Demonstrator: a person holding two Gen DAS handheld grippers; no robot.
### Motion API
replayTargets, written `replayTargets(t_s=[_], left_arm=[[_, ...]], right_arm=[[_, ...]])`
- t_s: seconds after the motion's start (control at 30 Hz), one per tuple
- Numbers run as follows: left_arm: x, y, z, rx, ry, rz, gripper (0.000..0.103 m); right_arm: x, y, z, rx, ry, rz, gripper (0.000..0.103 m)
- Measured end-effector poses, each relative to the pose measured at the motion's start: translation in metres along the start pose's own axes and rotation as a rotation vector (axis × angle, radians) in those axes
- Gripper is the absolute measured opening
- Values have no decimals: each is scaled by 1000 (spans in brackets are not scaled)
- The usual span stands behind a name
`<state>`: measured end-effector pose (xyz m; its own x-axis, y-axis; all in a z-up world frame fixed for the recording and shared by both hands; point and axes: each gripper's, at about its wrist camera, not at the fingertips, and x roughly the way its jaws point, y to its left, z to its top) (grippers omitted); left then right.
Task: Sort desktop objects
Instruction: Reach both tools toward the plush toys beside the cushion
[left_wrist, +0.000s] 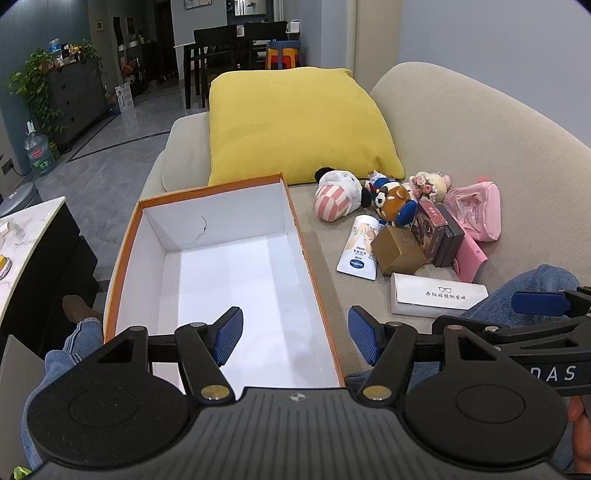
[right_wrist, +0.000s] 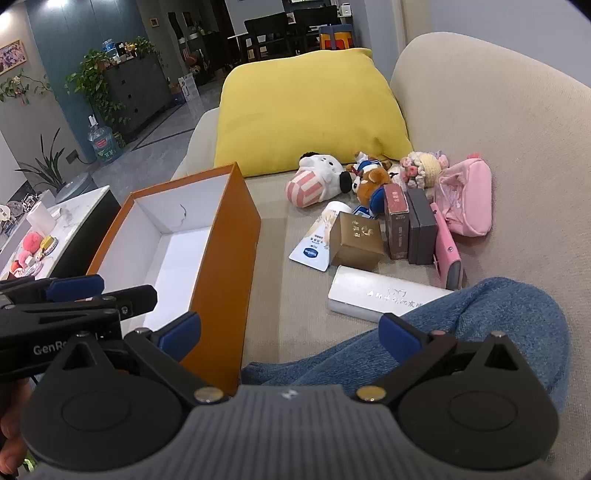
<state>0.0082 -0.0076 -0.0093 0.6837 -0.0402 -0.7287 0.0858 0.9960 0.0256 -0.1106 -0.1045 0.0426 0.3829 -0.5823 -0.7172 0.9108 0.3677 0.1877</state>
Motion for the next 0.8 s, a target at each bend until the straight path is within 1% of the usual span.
replayTargets(t_s=[0.3, 0.43, 0.5, 0.57, 0.6, 0.67, 0.73, 0.8], left_arm=[[6, -2, 2, 7, 9, -12, 75], [11, -4, 6, 31, 9, -26, 74], [15, -5, 11, 42, 6, -47, 73], [22, -8, 18, 66, 10, -90, 68], [25, -10, 21, 74, 11, -100, 66], [30, -16, 29, 100, 4, -114, 59], [35, -21, 37, 127, -4, -132, 57], [42, -24, 48, 142, 1, -165, 52]], right_arm=[[4, -3, 2, 18, 1, -17, 102], [9, -7, 5, 31, 2, -18, 102], [11, -10, 6, 44, -7, -12, 102], [13, -15, 8, 51, -21, -7, 101], [15, -17, 11, 50, -23, -8, 100], [19, -23, 18, 47, -33, -23, 95], [24, -30, 27, 44, -36, -40, 86], [31, -37, 35, 49, -33, -44, 83]])
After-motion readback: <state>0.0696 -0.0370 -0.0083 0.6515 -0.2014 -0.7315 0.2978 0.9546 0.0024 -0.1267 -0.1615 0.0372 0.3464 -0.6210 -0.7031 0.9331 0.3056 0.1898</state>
